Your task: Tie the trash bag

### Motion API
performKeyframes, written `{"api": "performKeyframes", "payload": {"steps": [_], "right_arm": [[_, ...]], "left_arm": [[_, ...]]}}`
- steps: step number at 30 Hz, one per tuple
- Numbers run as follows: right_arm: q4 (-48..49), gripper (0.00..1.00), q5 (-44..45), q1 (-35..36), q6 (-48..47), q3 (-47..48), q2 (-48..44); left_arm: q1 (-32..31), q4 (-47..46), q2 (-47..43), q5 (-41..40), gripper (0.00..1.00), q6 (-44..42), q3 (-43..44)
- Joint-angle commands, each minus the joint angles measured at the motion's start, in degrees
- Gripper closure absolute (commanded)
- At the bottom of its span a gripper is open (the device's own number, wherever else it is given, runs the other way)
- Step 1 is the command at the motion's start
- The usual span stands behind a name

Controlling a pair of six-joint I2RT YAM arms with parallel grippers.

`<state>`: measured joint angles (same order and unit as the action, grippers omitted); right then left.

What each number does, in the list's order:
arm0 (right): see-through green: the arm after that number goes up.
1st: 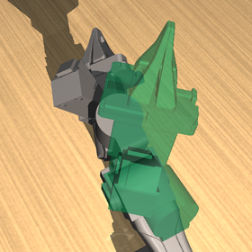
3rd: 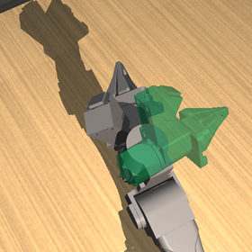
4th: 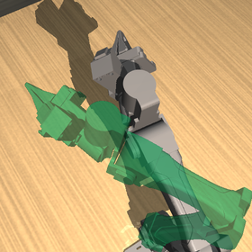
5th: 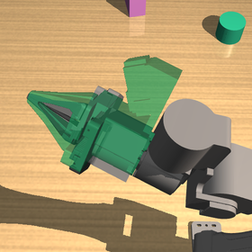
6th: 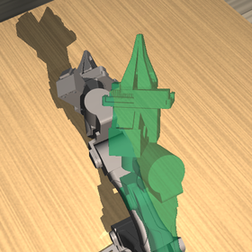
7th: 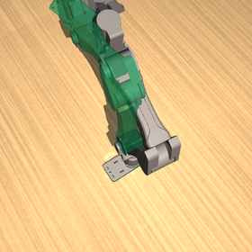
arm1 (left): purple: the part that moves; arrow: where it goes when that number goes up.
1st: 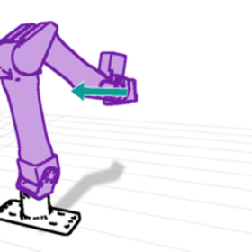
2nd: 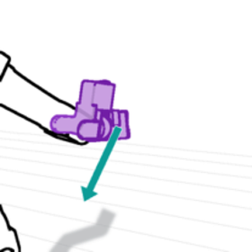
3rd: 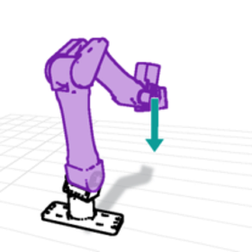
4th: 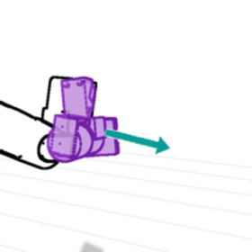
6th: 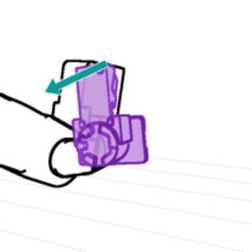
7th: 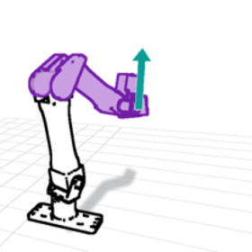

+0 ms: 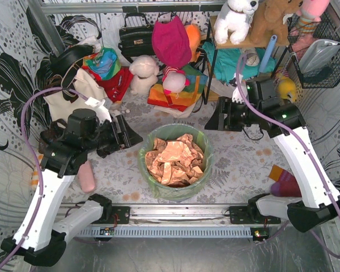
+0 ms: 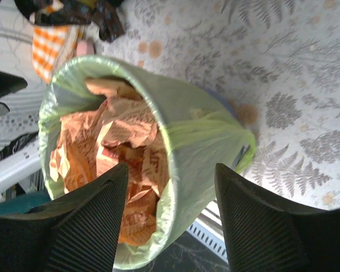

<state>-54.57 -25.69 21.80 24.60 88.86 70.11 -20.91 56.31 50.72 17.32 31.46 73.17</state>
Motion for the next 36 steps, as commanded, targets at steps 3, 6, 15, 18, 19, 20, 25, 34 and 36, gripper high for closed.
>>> {"api": "performKeyframes", "payload": {"steps": [3, 6, 15, 18, 19, 20, 25, 34, 36], "right_arm": [[-5.8, 0.40, 1.1, 6.6, 2.1, 2.3, 1.3], [-6.4, 0.43, 1.8, 8.5, 2.4, 1.5, 1.3], [-8.2, 0.50, 1.9, 9.8, 2.2, -1.0, 0.6], [-8.1, 0.51, 1.6, 10.4, 2.0, -2.0, 0.8], [-8.1, 0.52, 1.5, 10.5, 1.9, -2.2, 0.9], [-8.2, 0.52, 1.5, 10.7, 1.8, -2.3, 1.2], [-8.8, 0.56, 1.5, 10.9, 1.0, -2.7, 2.1], [-9.0, 0.64, 2.6, 10.9, 0.6, -3.8, 2.7], [-8.9, 0.66, 2.8, 10.9, 0.5, -4.1, 2.7]], "left_arm": [[-0.8, 5.5, 0.4, 8.1, 0.30, -3.3, 2.8], [-1.5, 8.1, 1.2, 9.9, 0.38, -4.2, 4.2], [-5.0, 10.7, 2.8, 9.2, 0.43, -3.7, 3.7], [-5.7, 10.8, 3.1, 9.5, 0.45, -3.7, 3.2], [-5.8, 10.8, 3.1, 9.5, 0.46, -3.7, 3.1], [-5.9, 10.7, 3.3, 9.6, 0.47, -3.7, 3.0], [-6.2, 10.4, 3.7, 10.0, 0.51, -3.6, 2.1], [-6.4, 9.5, 3.9, 10.4, 0.57, -3.5, 0.4], [-6.4, 9.4, 4.2, 10.2, 0.57, -3.6, 0.2]]}}
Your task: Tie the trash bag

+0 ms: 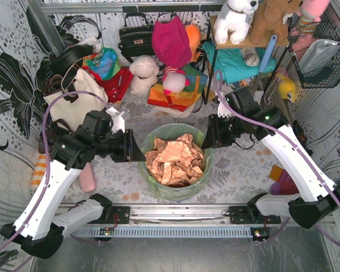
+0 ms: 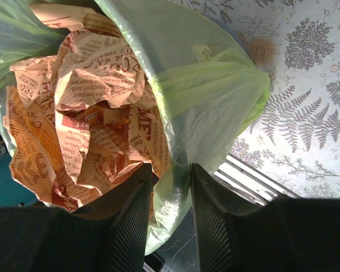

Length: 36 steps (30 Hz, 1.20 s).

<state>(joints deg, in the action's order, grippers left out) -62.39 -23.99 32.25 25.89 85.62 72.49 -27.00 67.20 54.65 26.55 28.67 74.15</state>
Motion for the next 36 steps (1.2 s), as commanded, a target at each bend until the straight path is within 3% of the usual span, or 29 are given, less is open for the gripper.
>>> {"api": "performKeyframes", "payload": {"steps": [1, 12, 19, 26, 36], "right_arm": [[-1.0, 0.68, 1.2, 0.4, -0.8, -1.0, 0.3], [-0.1, 0.82, 1.6, 0.4, -0.4, -2.7, 0.3], [0.8, 0.99, 2.4, 0.4, 0.6, -1.4, 0.3], [4.4, 1.00, 5.7, 0.5, 3.4, -0.1, 0.7], [7.8, 1.00, 17.6, 0.4, 4.9, 2.9, 3.9]], "left_arm": [[-0.4, -1.4, 0.4, 1.0, 0.58, -0.9, -0.8], [-0.5, -1.5, 1.2, 0.2, 0.69, -1.4, -1.0], [-0.6, -2.9, 3.2, -0.8, 0.90, 0.2, 1.8], [-0.6, -7.3, 6.8, -6.0, 0.99, 0.8, 6.0], [-0.6, -13.3, 13.9, -15.1, 1.00, -0.9, 11.1]]}}
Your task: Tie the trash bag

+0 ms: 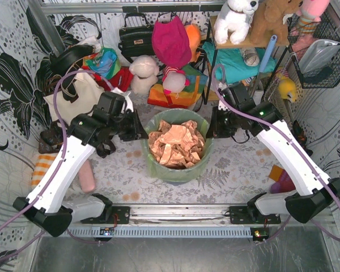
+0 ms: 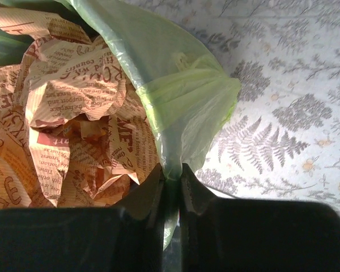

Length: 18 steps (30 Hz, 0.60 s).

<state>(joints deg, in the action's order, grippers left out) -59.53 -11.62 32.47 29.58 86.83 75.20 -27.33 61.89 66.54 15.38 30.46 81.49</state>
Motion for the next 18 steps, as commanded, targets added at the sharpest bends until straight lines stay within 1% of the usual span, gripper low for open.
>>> {"api": "performKeyframes", "payload": {"steps": [1, 5, 10, 11, 14, 16, 17, 18], "right_arm": [[5.8, 1.00, 6.0, 0.2, 1.1, 1.7, 1.5], [7.6, 1.00, 7.6, 0.3, 0.5, 3.0, 4.2], [9.5, 1.00, 8.2, 0.2, 0.3, 4.2, 5.5], [9.8, 1.00, 8.4, 0.2, 0.2, 4.4, 5.6], [9.6, 1.00, 8.7, 0.2, 0.2, 5.2, 6.0], [9.5, 1.00, 9.1, 0.2, 0.3, 5.1, 5.8], [9.3, 0.93, 9.4, 0.2, 0.3, 5.2, 5.7], [9.0, 0.88, 9.7, 0.2, 0.3, 5.3, 5.5]], "left_arm": [[-0.2, -9.0, 2.7, -4.1, 1.00, -3.0, 4.2], [-0.2, -10.9, 5.7, -4.6, 1.00, -4.5, 6.1], [-0.2, -11.7, 8.1, -8.5, 1.00, -6.0, 7.1], [-0.2, -11.7, 8.5, -8.9, 0.99, -6.3, 7.4], [-0.2, -12.1, 8.9, -8.8, 0.90, -6.3, 8.0], [-0.1, -12.5, 8.4, -8.5, 0.82, -6.3, 7.9], [-0.2, -12.5, 8.1, -8.5, 0.76, -6.2, 8.0], [-0.2, -12.6, 7.7, -8.7, 0.68, -6.4, 8.1]]}}
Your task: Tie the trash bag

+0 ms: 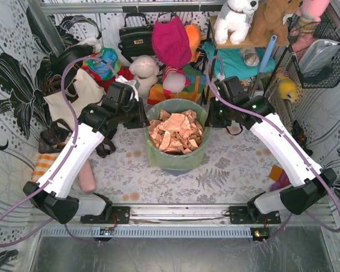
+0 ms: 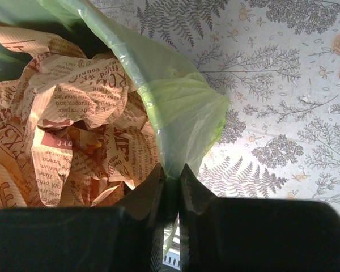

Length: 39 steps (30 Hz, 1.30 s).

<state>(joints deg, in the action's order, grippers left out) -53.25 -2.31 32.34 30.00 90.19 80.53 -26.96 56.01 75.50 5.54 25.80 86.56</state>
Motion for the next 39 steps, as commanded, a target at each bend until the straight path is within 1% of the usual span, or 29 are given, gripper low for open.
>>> {"api": "performKeyframes", "payload": {"steps": [1, 3, 5, 7, 9, 11, 13, 15, 17, 20, 23, 25, 28, 31, 33, 39], "right_arm": [[2.3, 0.83, 0.8, 0.4, -0.1, 2.3, 0.0], [1.7, 0.69, 1.5, 0.4, 0.1, 3.0, -0.5], [0.9, 0.58, 2.9, 0.4, -0.1, 4.0, -1.0], [-0.5, 0.52, 4.8, 0.4, -0.4, 5.8, -1.3], [-1.8, 0.48, 6.9, 0.4, -0.7, 7.2, -1.7], [-2.7, 0.47, 9.0, 0.3, -0.7, 7.7, -2.6], [-3.2, 0.45, 11.6, 0.3, -0.4, 7.4, -3.9], [-3.2, 0.44, 14.4, 0.2, 0.1, 6.2, -5.8], [-2.8, 0.43, 16.1, 0.0, 1.0, 4.9, -8.2], [-2.3, 0.43, 16.9, -0.4, 3.7, -0.1, -11.3], [-1.5, 0.43, 18.3, -0.6, 6.7, -6.1, -14.9], [-0.2, 0.43, 19.5, -0.7, 9.5, -10.9, -17.6], [5.7, 0.43, 18.4, -0.7, 13.6, -22.0, -22.6], [10.3, 0.44, 16.7, -0.7, 17.4, -29.9, -25.8], [13.7, 0.45, 14.0, -0.7, 19.0, -34.6, -26.7], [20.1, 0.48, 8.2, -0.7, 23.6, -44.2, -27.2]], "left_arm": [[-0.5, -6.7, -1.9, 0.7, 0.60, -1.8, 3.0], [-0.5, -6.6, -3.1, -0.6, 0.45, -2.1, 3.0], [-0.5, -6.2, -3.9, -2.6, 0.38, -2.2, 3.2], [-0.5, -5.6, -4.9, -5.1, 0.35, -2.0, 3.3], [-0.5, -5.5, -6.1, -7.7, 0.35, -1.4, 3.2], [-0.5, -5.9, -8.3, -12.3, 0.35, 0.2, 2.4], [-0.5, -7.3, -11.5, -17.7, 0.35, 2.8, -0.2], [-0.4, -8.5, -14.5, -21.1, 0.37, 5.3, -3.7], [-0.4, -9.4, -17.5, -22.3, 0.38, 7.9, -7.2], [-0.3, -9.1, -21.4, -22.9, 0.40, 12.8, -13.5], [-0.4, -7.9, -26.0, -22.3, 0.40, 17.7, -21.1], [-0.4, -7.8, -29.2, -20.7, 0.43, 21.2, -26.1], [-0.3, -9.7, -32.3, -16.4, 0.43, 25.6, -33.7], [-0.3, -13.6, -34.5, -11.2, 0.43, 28.8, -40.3], [-0.3, -16.6, -35.5, -8.1, 0.42, 30.5, -44.2], [-0.2, -27.6, -36.2, 0.4, 0.39, 36.1, -56.2]]}}
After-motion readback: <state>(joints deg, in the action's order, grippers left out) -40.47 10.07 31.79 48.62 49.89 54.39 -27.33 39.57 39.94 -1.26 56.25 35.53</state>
